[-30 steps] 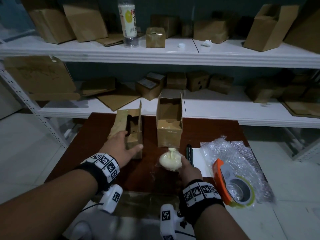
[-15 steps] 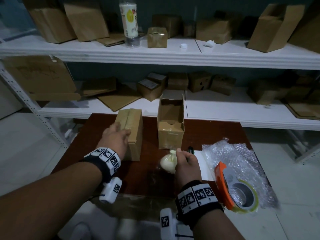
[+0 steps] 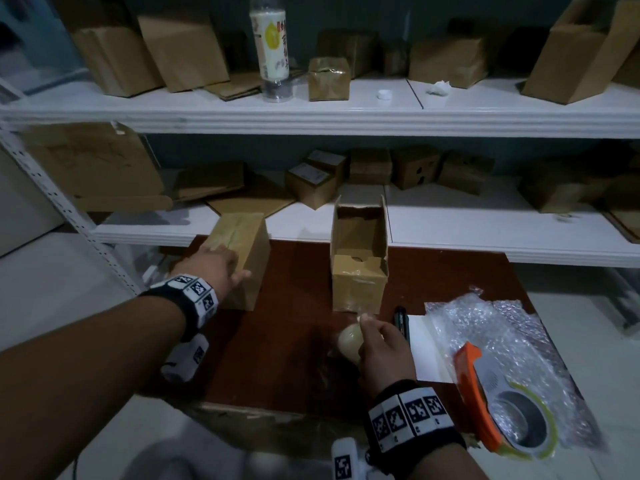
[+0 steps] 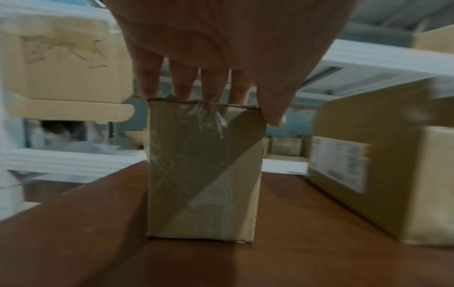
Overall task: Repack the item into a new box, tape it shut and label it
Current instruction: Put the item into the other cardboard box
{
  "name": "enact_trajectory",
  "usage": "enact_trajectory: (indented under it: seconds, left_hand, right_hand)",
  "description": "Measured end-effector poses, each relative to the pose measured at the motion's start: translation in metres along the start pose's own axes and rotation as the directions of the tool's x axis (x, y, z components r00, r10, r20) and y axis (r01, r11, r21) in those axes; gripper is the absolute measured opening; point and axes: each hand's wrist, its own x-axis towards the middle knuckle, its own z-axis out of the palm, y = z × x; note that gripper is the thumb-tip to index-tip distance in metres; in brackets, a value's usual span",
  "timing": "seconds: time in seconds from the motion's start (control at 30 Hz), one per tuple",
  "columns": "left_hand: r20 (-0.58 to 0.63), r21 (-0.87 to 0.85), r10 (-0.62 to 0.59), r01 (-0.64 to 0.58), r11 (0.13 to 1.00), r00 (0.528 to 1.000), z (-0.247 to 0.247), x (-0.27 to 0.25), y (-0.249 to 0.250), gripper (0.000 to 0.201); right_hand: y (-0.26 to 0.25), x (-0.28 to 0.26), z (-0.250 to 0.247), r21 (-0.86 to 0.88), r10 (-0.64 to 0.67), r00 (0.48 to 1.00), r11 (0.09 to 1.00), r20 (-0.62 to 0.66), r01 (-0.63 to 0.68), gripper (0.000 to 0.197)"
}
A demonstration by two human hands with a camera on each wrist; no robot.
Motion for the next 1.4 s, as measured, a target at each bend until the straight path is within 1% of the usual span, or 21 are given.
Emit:
enact_trajectory:
  seconds: [0.13, 0.2, 0.27, 0.33, 0.4, 0.43, 0.47, 0.5, 0.53, 0.57, 0.63, 0.67, 0.73, 0.8, 0.87, 0.9, 0.97, 1.07, 1.13, 1.23, 1.4]
  left_hand:
    - [-0.01, -0.023, -0.069, 0.069, 0.997, 0.998, -0.004, 0.025, -0.016, 0.056]
    - [0.002, -0.057, -0.068, 0.068, 0.996, 0.998, -0.007, 0.033, -0.017, 0.057]
    - [-0.02, -0.067, -0.063, 0.062, 0.996, 0.998, -0.008, 0.035, -0.013, 0.058]
    - [-0.063, -0.046, -0.075, 0.072, 0.996, 0.995, -0.013, 0.03, -0.004, 0.066]
    - [-0.191, -0.025, -0.07, 0.066, 0.997, 0.979, -0.021, 0.02, 0.009, 0.079]
    - [-0.289, -0.036, -0.027, 0.017, 0.999, 0.957, -0.026, 0.011, 0.017, 0.083]
    - [-0.379, -0.073, 0.036, -0.068, 0.995, 0.925, -0.031, 0.001, 0.031, 0.083]
    - [-0.439, -0.151, 0.09, -0.172, 0.973, 0.894, -0.034, -0.009, 0.046, 0.081]
    - [-0.444, -0.274, 0.106, -0.248, 0.929, 0.889, -0.036, -0.02, 0.065, 0.078]
    - [-0.399, -0.412, 0.108, -0.284, 0.866, 0.91, -0.035, -0.029, 0.084, 0.075]
    - [-0.231, -0.635, 0.1, -0.228, 0.738, 0.968, -0.03, -0.036, 0.118, 0.078]
    - [-0.152, -0.69, 0.09, -0.171, 0.703, 0.984, -0.024, -0.036, 0.13, 0.082]
    - [-0.061, -0.72, 0.078, -0.098, 0.687, 0.995, -0.015, -0.032, 0.147, 0.082]
    - [-0.072, -0.686, 0.075, -0.104, 0.72, 0.995, -0.008, -0.03, 0.155, 0.064]
    - [-0.124, -0.618, 0.061, -0.125, 0.776, 0.99, -0.001, -0.025, 0.156, 0.035]
    - [-0.146, -0.602, 0.052, -0.13, 0.788, 0.988, 0.001, -0.022, 0.153, 0.026]
    - [-0.155, -0.617, 0.008, -0.103, 0.78, 0.988, 0.004, -0.012, 0.141, 0.016]
    - [-0.13, -0.726, -0.084, -0.037, 0.686, 0.988, 0.004, -0.005, 0.117, 0.011]
    - [-0.132, -0.767, -0.121, -0.024, 0.641, 0.984, 0.003, -0.007, 0.101, 0.011]
    - [-0.156, -0.766, -0.116, -0.046, 0.641, 0.981, 0.003, -0.019, 0.073, 0.012]
    - [-0.115, -0.816, -0.098, -0.038, 0.576, 0.989, 0.01, -0.04, 0.033, 0.017]
  right_hand:
    - [-0.001, 0.006, -0.001, 0.026, -0.001, 1.0, 1.0, -0.009, 0.002, 0.024]
    - [-0.002, 0.008, -0.001, 0.013, -0.012, 1.0, 1.0, -0.012, 0.012, 0.025]
    - [-0.002, 0.01, -0.002, -0.005, -0.026, 1.0, 1.0, -0.013, 0.026, 0.026]
    - [-0.003, 0.012, -0.005, -0.001, -0.031, 0.999, 1.0, -0.014, 0.031, 0.026]
    - [-0.005, 0.015, -0.009, 0.032, -0.027, 1.0, 0.999, -0.015, 0.028, 0.024]
    - [-0.005, 0.016, -0.011, 0.058, -0.019, 1.0, 0.998, -0.014, 0.02, 0.024]
    - [-0.005, 0.017, -0.013, 0.083, -0.012, 1.0, 0.996, -0.014, 0.013, 0.023]
    - [-0.004, 0.017, -0.014, 0.1, -0.006, 1.0, 0.995, -0.021, 0.008, 0.023]
    - [-0.003, 0.018, -0.016, 0.109, -0.008, 1.0, 0.994, -0.027, 0.01, 0.024]
    - [-0.002, 0.017, -0.016, 0.117, -0.012, 0.999, 0.993, -0.036, 0.016, 0.024]
    - [0.0, 0.016, -0.016, 0.125, -0.018, 0.998, 0.992, -0.067, 0.026, 0.027]
    - [0.0, 0.015, -0.016, 0.128, -0.021, 0.997, 0.991, -0.079, 0.031, 0.028]
    - [0.001, 0.013, -0.018, 0.129, -0.044, 0.996, 0.99, -0.079, 0.054, 0.033]
    - [0.0, 0.013, -0.023, 0.122, -0.065, 0.995, 0.99, -0.074, 0.074, 0.039]
    - [0.001, 0.013, -0.028, 0.114, -0.074, 0.996, 0.99, -0.056, 0.08, 0.034]
    - [0.001, 0.013, -0.031, 0.122, -0.064, 0.997, 0.99, -0.05, 0.069, 0.033]
    - [0.0, 0.014, -0.036, 0.127, -0.042, 0.998, 0.991, -0.043, 0.048, 0.034]
    - [-0.004, 0.013, -0.039, 0.105, -0.043, 0.998, 0.993, -0.039, 0.047, 0.027]
    - [-0.006, 0.011, -0.039, 0.08, -0.057, 0.998, 0.995, -0.037, 0.06, 0.026]
    - [-0.007, 0.008, -0.037, 0.028, -0.059, 0.998, 0.998, -0.025, 0.06, 0.032]
    - [-0.005, -0.001, -0.03, -0.099, -0.055, 0.998, 0.993, 0.041, 0.059, 0.023]
